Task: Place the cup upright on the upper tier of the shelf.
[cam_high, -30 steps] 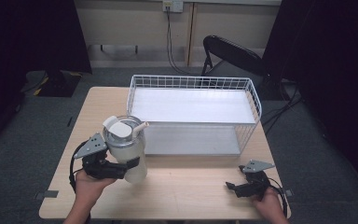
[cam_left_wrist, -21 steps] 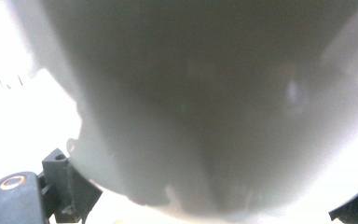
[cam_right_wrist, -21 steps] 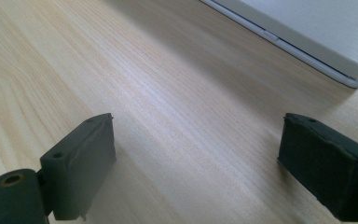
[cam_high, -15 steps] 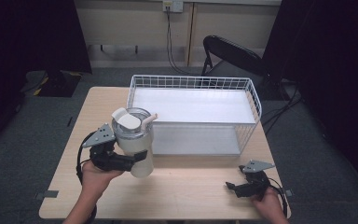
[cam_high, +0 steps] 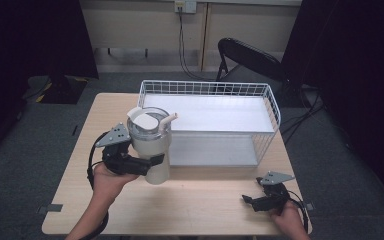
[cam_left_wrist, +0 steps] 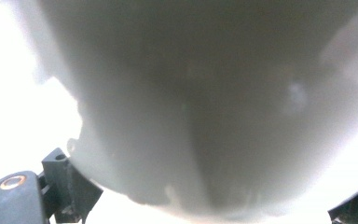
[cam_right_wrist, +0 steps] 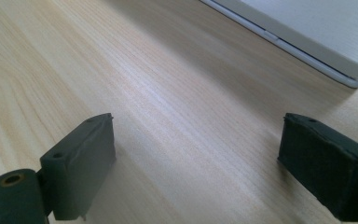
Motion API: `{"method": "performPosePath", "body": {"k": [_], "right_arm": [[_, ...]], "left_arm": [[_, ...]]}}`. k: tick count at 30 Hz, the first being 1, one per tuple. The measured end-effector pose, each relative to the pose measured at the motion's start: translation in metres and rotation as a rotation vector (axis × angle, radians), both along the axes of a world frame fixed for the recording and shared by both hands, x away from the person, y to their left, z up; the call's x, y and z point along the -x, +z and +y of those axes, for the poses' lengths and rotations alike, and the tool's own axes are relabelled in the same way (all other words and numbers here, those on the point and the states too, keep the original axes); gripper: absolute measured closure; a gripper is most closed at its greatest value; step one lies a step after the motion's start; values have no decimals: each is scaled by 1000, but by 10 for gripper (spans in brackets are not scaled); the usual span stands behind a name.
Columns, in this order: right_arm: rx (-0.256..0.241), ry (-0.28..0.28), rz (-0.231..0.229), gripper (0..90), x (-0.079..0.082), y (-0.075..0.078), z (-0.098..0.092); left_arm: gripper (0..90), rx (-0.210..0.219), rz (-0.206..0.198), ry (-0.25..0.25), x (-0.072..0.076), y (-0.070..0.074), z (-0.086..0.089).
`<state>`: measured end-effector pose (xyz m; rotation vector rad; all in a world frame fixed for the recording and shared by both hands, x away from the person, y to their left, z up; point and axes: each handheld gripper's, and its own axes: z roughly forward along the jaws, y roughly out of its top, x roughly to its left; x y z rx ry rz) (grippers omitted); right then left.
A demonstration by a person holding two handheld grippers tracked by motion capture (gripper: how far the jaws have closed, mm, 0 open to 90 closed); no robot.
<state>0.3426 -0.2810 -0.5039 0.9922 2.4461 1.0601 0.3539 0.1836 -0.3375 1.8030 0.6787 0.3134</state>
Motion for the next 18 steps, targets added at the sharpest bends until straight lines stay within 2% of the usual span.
{"method": "performPosePath", "body": {"k": [5,7,16,18], "right_arm": [[0,0,0,100,0,0,0],[0,0,1,100,0,0,0],[0,0,1,100,0,0,0],[0,0,0,100,0,0,0]], "left_arm": [[102,8,-4,-2,-3,7,-3],[102,-1,-11,1,-4,12,-4],[102,-13,-2,-8,-10,24,-8],[102,-5,-2,-8,-11,26,-9]]}}
